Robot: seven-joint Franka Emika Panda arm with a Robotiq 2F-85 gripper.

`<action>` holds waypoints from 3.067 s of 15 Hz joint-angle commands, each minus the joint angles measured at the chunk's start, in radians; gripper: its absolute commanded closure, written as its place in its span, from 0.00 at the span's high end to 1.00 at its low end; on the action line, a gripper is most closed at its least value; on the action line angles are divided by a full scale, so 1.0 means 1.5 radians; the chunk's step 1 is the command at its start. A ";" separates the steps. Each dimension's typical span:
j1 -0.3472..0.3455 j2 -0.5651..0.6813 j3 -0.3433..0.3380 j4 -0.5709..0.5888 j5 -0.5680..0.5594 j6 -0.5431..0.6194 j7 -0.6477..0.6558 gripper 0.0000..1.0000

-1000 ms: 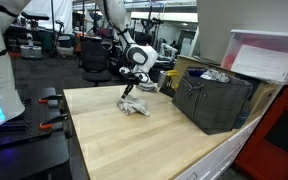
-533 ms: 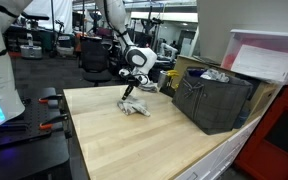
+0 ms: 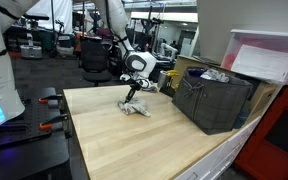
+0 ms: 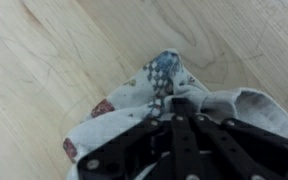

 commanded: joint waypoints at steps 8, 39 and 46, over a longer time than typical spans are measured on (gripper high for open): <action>0.013 -0.081 -0.022 -0.071 -0.035 -0.020 -0.031 0.00; 0.013 -0.415 -0.049 -0.302 -0.274 0.106 -0.152 0.00; -0.005 -0.528 -0.028 -0.416 -0.286 0.002 -0.114 0.34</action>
